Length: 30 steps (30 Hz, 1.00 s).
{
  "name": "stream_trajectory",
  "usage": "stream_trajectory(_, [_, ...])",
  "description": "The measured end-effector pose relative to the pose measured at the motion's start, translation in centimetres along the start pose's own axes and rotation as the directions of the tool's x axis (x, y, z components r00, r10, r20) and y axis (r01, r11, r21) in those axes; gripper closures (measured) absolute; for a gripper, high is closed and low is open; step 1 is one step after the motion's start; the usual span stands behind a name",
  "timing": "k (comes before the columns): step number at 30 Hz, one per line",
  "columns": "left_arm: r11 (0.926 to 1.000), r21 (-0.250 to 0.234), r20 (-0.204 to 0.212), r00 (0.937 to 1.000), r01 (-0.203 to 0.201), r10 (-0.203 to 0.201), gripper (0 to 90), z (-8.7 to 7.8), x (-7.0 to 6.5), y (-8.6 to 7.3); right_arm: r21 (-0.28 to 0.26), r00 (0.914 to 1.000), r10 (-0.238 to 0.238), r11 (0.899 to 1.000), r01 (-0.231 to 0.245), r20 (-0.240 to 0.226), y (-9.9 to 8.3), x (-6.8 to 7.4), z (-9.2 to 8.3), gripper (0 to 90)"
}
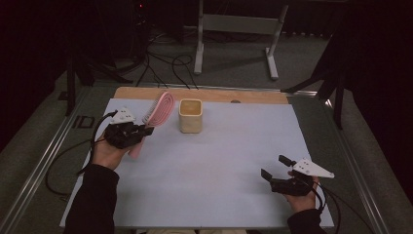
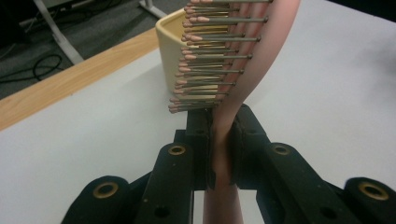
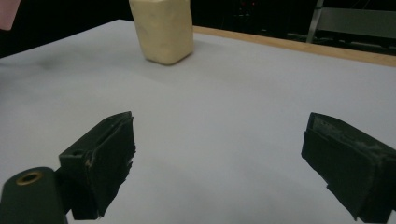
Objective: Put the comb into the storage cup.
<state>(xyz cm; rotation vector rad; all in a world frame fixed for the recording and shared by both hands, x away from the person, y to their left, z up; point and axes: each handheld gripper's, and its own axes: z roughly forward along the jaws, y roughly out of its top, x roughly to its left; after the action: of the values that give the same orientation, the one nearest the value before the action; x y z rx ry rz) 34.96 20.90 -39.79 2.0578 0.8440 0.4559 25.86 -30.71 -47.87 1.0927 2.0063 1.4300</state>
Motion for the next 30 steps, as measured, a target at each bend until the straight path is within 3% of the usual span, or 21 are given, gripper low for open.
stream_trajectory(12, [0.9983, -0.056, 0.024, 0.9996, 0.015, -0.014, 80.5, 0.1, -0.6, 0.3, -0.011, 0.9985, 0.041, 0.999, -0.042, -0.036, 2.9, -0.6, 1.4, 7.3])
stream_trajectory(23, [0.9937, -0.112, 0.074, 0.9973, 0.006, 0.002, 80.5, 0.5, -1.1, 0.4, -0.042, 0.9962, 0.001, 0.999, -0.004, -0.087, 6.1, -0.1, 3.2, 7.4])
stream_trajectory(30, [0.9895, -0.144, 0.107, 0.9941, -0.003, 0.018, 80.5, 0.9, -1.7, 1.0, -0.043, 0.9907, -0.010, 0.999, 0.004, -0.136, 8.0, 0.6, 5.3, 7.4])
